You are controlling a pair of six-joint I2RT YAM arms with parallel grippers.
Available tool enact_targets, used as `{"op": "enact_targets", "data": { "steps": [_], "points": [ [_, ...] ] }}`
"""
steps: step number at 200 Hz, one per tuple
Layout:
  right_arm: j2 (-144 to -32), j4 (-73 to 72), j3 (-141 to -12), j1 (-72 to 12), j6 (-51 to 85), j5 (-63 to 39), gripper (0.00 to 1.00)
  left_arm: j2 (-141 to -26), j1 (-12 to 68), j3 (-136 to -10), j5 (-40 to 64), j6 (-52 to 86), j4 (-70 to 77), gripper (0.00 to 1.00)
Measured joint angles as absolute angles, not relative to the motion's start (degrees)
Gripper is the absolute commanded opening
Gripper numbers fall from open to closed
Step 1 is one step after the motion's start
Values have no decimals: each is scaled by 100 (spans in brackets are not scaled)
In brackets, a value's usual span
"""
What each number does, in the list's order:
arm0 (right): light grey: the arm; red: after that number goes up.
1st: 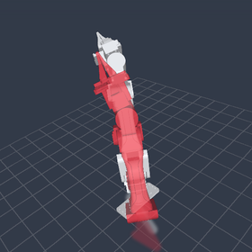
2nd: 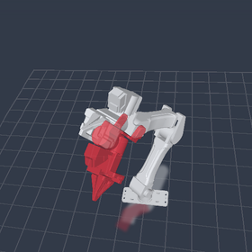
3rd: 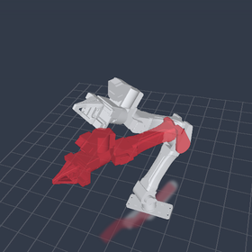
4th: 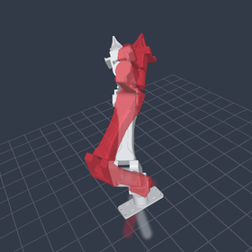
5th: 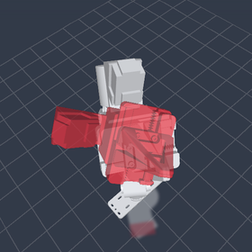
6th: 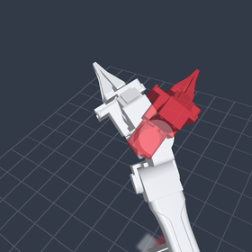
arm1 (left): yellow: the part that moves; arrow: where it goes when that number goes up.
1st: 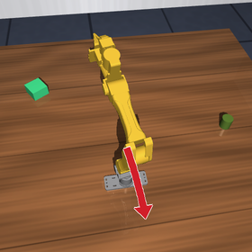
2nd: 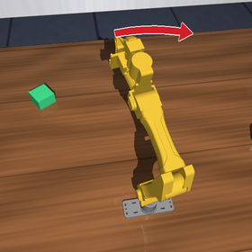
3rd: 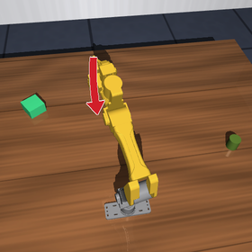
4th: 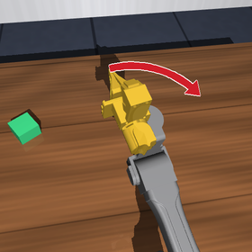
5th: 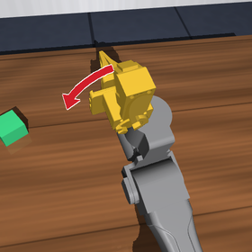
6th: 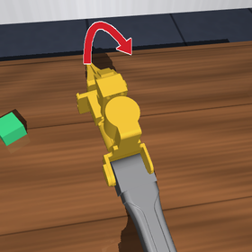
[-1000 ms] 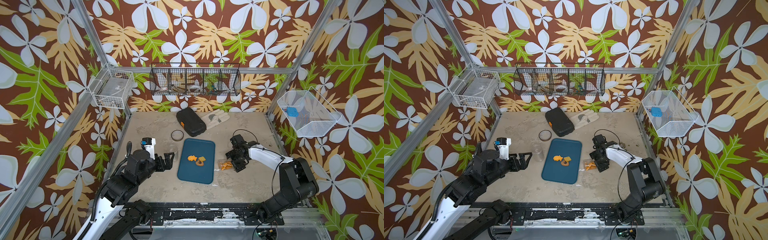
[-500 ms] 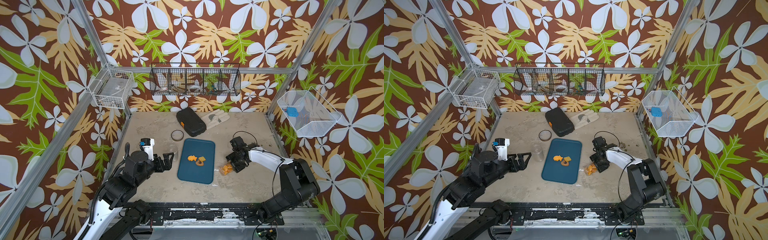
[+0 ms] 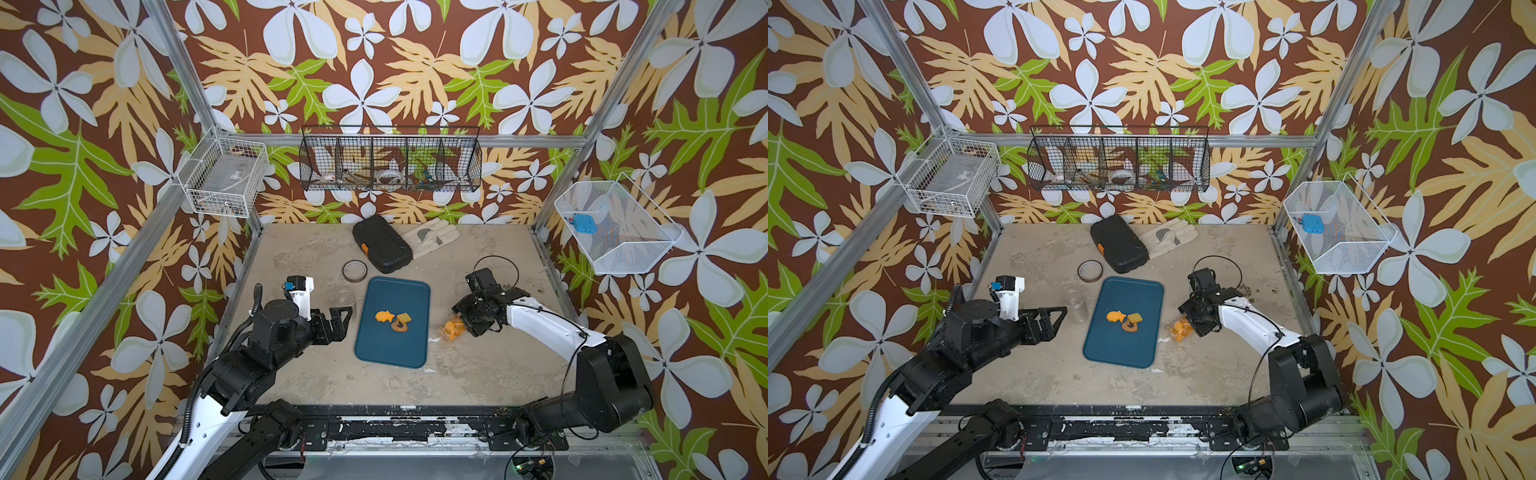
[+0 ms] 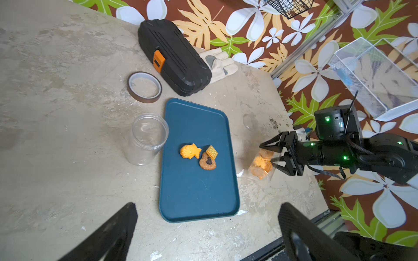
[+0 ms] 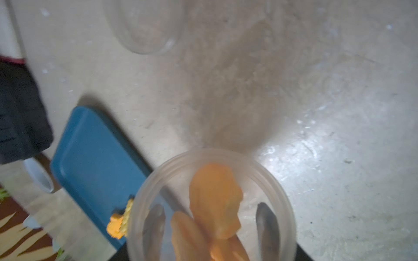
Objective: Pour the cookies out of the jar
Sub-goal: Pick up the jar from the center of the board.
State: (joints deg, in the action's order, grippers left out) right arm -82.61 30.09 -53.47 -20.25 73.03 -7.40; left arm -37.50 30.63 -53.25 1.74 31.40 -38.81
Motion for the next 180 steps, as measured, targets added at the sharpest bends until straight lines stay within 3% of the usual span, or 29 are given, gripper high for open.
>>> {"op": "enact_targets", "data": {
  "steps": [62, 127, 180],
  "points": [
    [-7507, 2128, -5918, -2025, 6281, -1232, 55, -4320, 3063, -5306, 1619, 3194, -2923, 100],
    [-7286, 862, -6434, -2073, 5760, -2812, 56, -5111, 3074, -5013, 3489, 3804, -893, 100],
    [-7422, 543, -6904, -2443, 5336, -3948, 57, -5732, 3299, -5065, 4226, 4320, 351, 100]
  ]
}}
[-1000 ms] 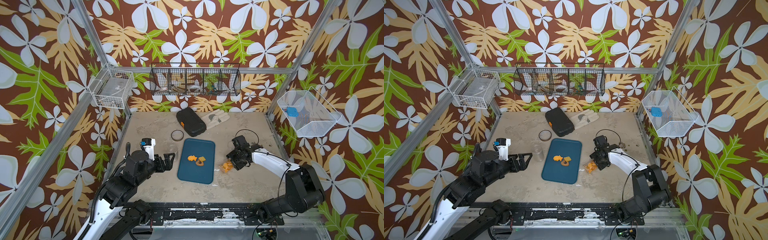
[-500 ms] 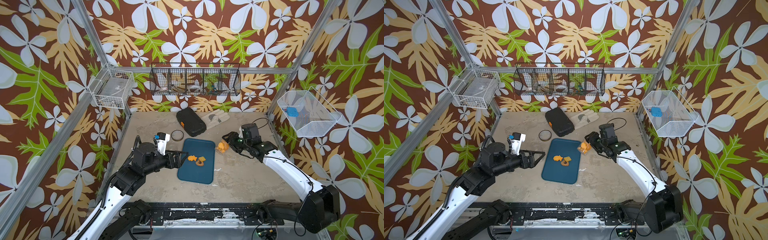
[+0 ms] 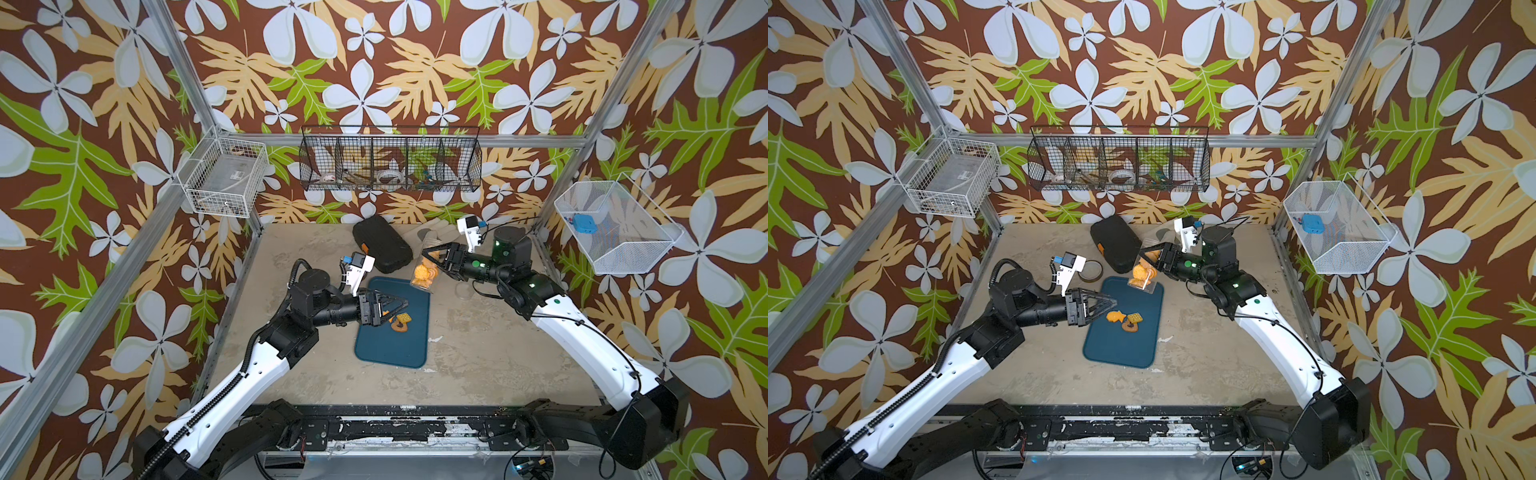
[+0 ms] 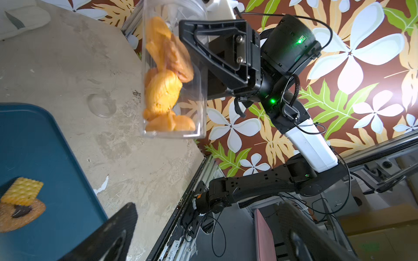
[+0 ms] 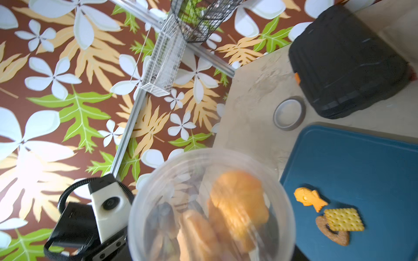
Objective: Pour the cookies out of the jar
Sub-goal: Pick up the jar from the center of the board.
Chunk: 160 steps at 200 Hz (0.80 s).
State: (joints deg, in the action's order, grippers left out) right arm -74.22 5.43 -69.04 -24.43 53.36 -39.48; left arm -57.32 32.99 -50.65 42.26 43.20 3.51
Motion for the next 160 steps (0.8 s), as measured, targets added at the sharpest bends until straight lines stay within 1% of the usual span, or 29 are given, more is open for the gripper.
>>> {"op": "enact_targets", "data": {
  "steps": [32, 55, 101, 129, 160],
  "points": [
    [-7520, 438, -7155, -2832, 5155, -4305, 57, -6077, 3452, -5264, 4480, 4379, 578, 100],
    [-7581, 322, -7271, -3026, 5039, -4346, 57, -6208, 3465, -5339, 4530, 4388, 513, 98],
    [-7642, 360, -7330, -3310, 5009, -4624, 57, -6316, 3465, -5666, 4344, 4187, 464, 95],
    [-7620, 395, -7310, -3378, 4965, -4626, 56, -6377, 3465, -5754, 4187, 4117, 447, 92],
    [-7561, 379, -7238, -3430, 4991, -4624, 56, -6412, 3465, -5765, 4014, 4060, 445, 85]
  ]
}}
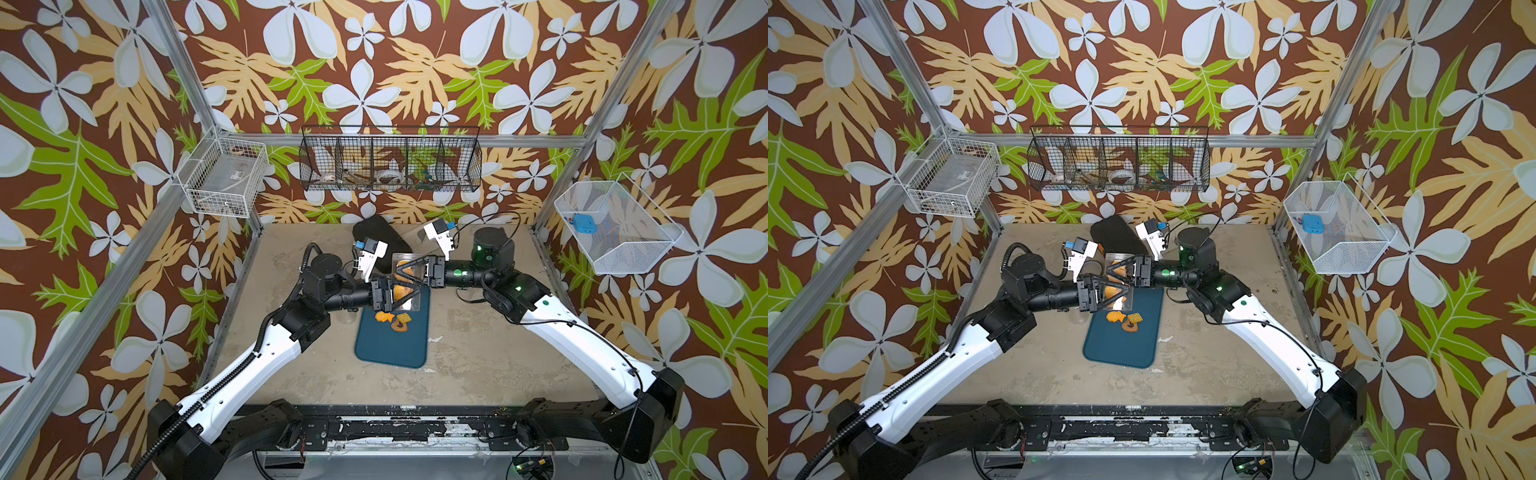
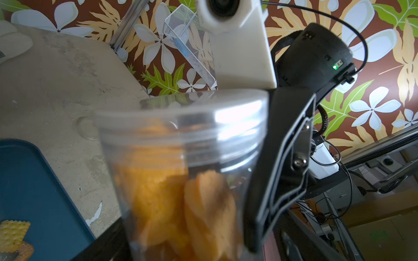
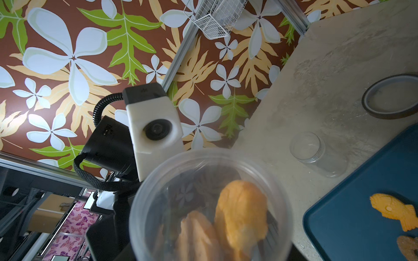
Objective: Pour the cookies out of the jar
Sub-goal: Pick up the jar from the center of the board.
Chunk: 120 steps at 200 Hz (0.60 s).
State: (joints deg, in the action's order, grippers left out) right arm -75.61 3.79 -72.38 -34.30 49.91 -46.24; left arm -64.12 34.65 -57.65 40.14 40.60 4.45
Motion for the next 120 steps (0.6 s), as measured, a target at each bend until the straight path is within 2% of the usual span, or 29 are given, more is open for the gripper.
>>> {"op": "enact_targets", "data": {
  "steps": [67, 91, 120],
  "points": [
    [-7570, 311, -7220, -3524, 5094, -4449, 57, -6416, 3468, -5502, 3955, 4222, 746, 82],
    [-7623, 311, -7220, -3524, 5098, -4447, 58, -6368, 3468, -5367, 4016, 4335, 849, 72],
    [-7644, 305, -7223, -3524, 5092, -4436, 61, -6348, 3468, -5367, 4053, 4353, 838, 68]
  ]
}}
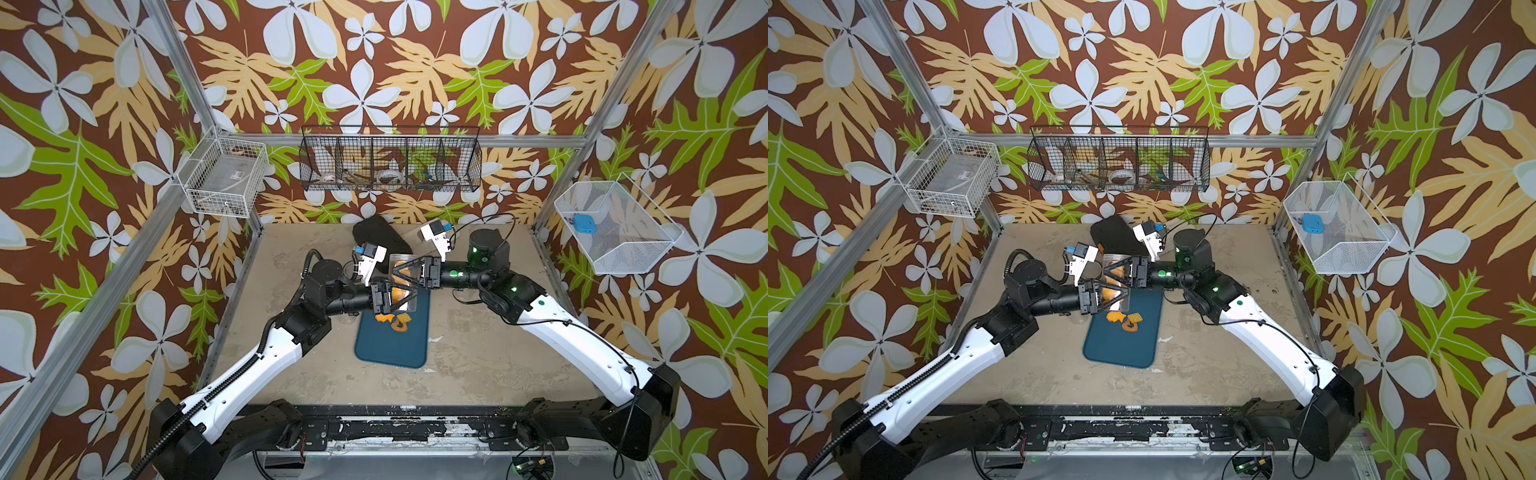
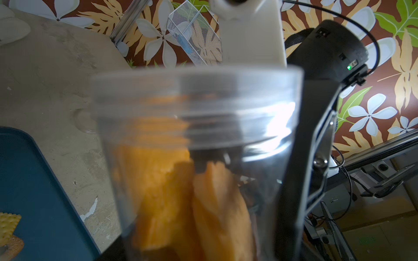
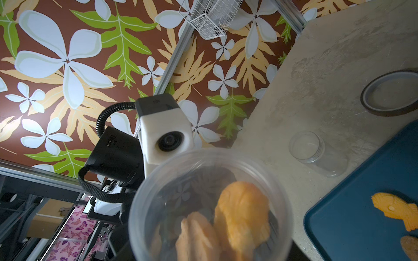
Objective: Pour the cookies out of the jar
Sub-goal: Pick up the jar from the center of the board.
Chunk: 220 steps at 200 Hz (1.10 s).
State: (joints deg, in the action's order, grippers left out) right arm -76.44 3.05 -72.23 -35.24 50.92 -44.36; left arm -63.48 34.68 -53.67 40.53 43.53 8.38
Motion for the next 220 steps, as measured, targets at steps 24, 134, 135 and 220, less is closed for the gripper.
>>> {"op": "enact_targets", "data": {
  "steps": [24, 134, 135, 220],
  "points": [
    [-7664, 292, -7225, -3524, 5057, -4445, 66, -6366, 3468, -5371, 4058, 4368, 812, 64],
    [-7669, 486, -7373, -3516, 4941, -4307, 88, -6407, 3444, -5369, 3935, 4121, 742, 55],
    [-7671, 489, -7376, -3514, 4939, -4307, 88, -6407, 3441, -5369, 3933, 4119, 738, 55],
    [-7485, 1162, -7594, -2899, 4700, -4169, 93, -6130, 3406, -5310, 3728, 2963, 154, 56]
  ]
}}
